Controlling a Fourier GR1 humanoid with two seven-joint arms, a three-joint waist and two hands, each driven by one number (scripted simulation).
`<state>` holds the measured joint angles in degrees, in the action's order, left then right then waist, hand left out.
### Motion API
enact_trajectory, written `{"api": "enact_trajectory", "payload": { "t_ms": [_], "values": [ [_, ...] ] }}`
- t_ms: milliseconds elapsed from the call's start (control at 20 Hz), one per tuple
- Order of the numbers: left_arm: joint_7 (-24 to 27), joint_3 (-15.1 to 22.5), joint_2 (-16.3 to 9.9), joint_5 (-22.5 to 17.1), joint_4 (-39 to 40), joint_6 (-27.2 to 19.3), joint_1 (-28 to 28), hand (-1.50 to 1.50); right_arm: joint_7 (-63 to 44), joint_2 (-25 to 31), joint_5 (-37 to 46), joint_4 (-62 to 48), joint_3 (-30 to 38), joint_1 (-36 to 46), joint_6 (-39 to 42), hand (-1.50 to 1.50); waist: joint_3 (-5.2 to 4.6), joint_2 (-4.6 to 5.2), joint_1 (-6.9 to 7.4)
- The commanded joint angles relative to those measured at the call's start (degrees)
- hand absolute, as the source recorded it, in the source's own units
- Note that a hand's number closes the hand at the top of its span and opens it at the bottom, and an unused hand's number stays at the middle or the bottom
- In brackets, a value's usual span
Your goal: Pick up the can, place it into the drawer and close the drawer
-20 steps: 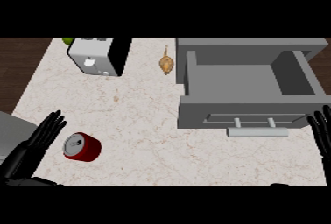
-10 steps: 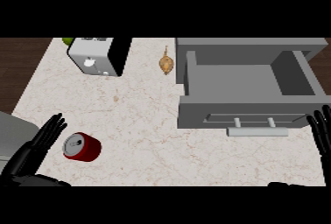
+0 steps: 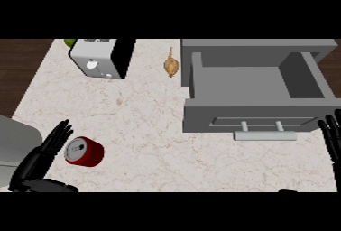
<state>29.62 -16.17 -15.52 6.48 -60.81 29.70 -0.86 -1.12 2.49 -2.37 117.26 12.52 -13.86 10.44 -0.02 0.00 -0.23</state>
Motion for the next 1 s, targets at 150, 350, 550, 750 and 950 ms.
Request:
{"api": "enact_trajectory", "payload": {
  "t_ms": [150, 350, 550, 750, 950],
  "values": [
    [4.9, -1.2, -3.2, 0.5, 10.2, 0.8, -4.1, -1.5, -2.3, 0.5, -1.1, 1.9, 1.5, 1.1, 0.4, -1.5, 0.0, 0.01, -0.02],
    [6.6, -0.5, -3.4, 1.5, 15.5, -0.2, -8.0, -1.5, -0.6, -1.9, 1.6, 2.1, -0.8, -0.5, -0.2, -1.5, -0.01, 0.03, -0.13],
    [3.9, 2.1, 1.2, 1.3, 8.8, -3.7, -3.5, -1.5, -1.7, -2.1, 1.0, 4.5, -1.1, -1.6, 1.3, -1.5, 0.01, -0.03, 0.05],
    [3.9, 1.6, -0.7, 1.0, 13.6, -3.2, -7.8, -1.5, -3.8, -0.4, -2.2, 4.0, 1.7, 0.1, 1.0, -1.5, 0.0, 0.0, -0.03],
    [6.1, 1.7, -1.3, 1.0, 16.4, -2.8, -8.3, -1.5, -1.1, -0.7, -3.4, 5.0, 2.3, -3.1, 2.5, -1.5, 0.01, -0.02, -0.08]
  ]
}}
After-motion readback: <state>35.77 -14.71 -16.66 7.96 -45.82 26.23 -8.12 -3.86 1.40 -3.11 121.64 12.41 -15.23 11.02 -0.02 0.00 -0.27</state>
